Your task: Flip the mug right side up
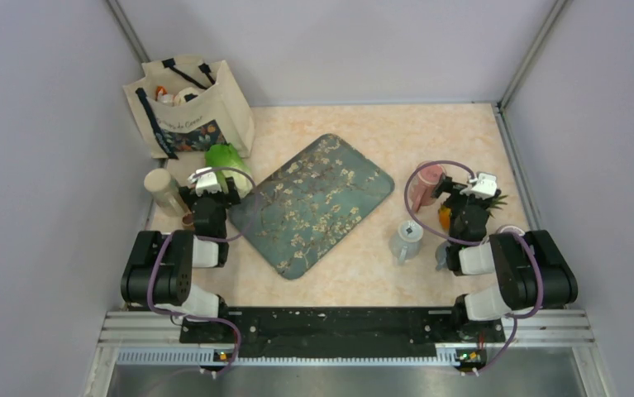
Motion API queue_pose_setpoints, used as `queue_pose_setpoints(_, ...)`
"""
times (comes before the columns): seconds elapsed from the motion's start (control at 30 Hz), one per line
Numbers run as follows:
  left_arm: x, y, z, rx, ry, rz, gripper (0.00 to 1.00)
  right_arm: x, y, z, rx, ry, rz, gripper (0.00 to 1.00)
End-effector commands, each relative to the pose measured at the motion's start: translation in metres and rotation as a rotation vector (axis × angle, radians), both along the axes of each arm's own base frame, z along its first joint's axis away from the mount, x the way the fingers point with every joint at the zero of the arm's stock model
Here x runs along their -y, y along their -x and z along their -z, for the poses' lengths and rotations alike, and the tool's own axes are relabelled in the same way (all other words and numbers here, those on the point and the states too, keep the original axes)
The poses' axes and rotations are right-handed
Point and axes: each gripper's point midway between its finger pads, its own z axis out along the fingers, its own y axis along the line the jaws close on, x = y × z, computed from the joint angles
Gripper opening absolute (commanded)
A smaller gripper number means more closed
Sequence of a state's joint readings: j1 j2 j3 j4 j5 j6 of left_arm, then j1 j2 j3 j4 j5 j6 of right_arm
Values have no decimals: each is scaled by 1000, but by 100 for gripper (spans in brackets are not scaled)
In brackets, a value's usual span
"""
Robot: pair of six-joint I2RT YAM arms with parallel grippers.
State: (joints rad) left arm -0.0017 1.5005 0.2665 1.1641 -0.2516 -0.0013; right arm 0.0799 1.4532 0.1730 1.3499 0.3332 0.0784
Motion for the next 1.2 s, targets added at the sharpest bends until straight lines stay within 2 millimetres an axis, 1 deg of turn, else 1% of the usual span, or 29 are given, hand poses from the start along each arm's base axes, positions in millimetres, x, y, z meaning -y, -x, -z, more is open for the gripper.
queue_pose_setpoints(0.0, 7, -4, -4, 13, 36, 26, 99, 3, 3, 28, -122, 41, -8, 99)
queue_pose_setpoints(0.17, 8, -3, -8, 25, 32, 31, 99, 2, 5, 22, -110, 43, -13, 99)
queue_pose_setpoints(0.23, 16, -1, -17, 26, 13, 87, 99, -1, 4, 17, -124, 48, -29, 99)
queue_pose_setpoints(0.27, 22, -1, -25, 28, 14, 119, 99, -2, 3, 12, -128, 51, -37, 99)
queue_pose_setpoints(0.3, 28, 0, -32, 28, 2, 157, 99, -5, 1, 2, -116, 55, -56, 99)
queue_pose_setpoints(0.37, 33, 1, -53, 53, -37, 197, 99, -14, 0, -8, -123, 71, -112, 99)
queue_pose_setpoints(0.4, 38, 1, -64, 72, -82, 236, 99, -20, 0, -13, -127, 73, -149, 99)
queue_pose_setpoints(0.43, 48, 2, -74, 85, -147, 312, 99, -27, -2, -23, -117, 70, -188, 99)
queue_pose_setpoints(0.47, 56, 4, -88, 97, -212, 368, 99, -36, -3, -30, -110, 66, -232, 99)
queue_pose_setpoints(0.5, 65, 8, -90, 54, -254, 440, 99, -46, -4, -36, -109, 59, -287, 99)
queue_pose_setpoints(0.53, 77, 13, -92, -5, -286, 527, 99, -55, -4, -43, -107, 53, -342, 99)
queue_pose_setpoints(0.6, 100, 31, -94, -151, -327, 724, 99, -76, -4, -53, -114, 46, -458, 99)
queue_pose_setpoints(0.67, 116, 57, -94, -296, -337, 903, 97, -97, -1, -60, -132, 39, -582, 99)
queue_pose_setpoints(0.7, 120, 76, -96, -393, -355, 990, 97, -104, 1, -60, -153, 32, -626, 99)
queue_pose_setpoints(0.77, 116, 102, -95, -544, -433, 1110, 93, -118, 5, -66, -169, 26, -707, 99)
queue_pose_setpoints(0.8, 109, 112, -94, -620, -493, 1156, 89, -122, 6, -68, -173, 20, -733, 99)
queue_pose_setpoints(0.87, 88, 141, -85, -831, -607, 1261, 79, -129, 9, -74, -161, -1, -775, 99)
queue_pose_setpoints(0.9, 75, 152, -82, -927, -674, 1309, 75, -133, 10, -76, -153, -9, -794, 99)
queue_pose_setpoints(0.93, 61, 162, -77, -1023, -732, 1342, 73, -135, 11, -76, -146, -17, -806, 99)
queue_pose_setpoints(0.97, 49, 166, -72, -1096, -786, 1357, 71, -137, 12, -77, -142, -21, -812, 99)
queue_pose_setpoints(1.0, 34, 165, -67, -1162, -845, 1324, 71, -138, 13, -76, -144, -23, -816, 99)
queue_pose_setpoints(1.03, 25, 158, -61, -1197, -883, 1274, 71, -139, 13, -77, -143, -22, -821, 99)
queue_pose_setpoints(1.13, 10, 122, -46, -1221, -970, 1031, 72, -142, 16, -77, -143, -23, -833, 99)
queue_pose_setpoints(1.17, 11, 112, -43, -1216, -975, 977, 70, -144, 17, -77, -138, -23, -839, 99)
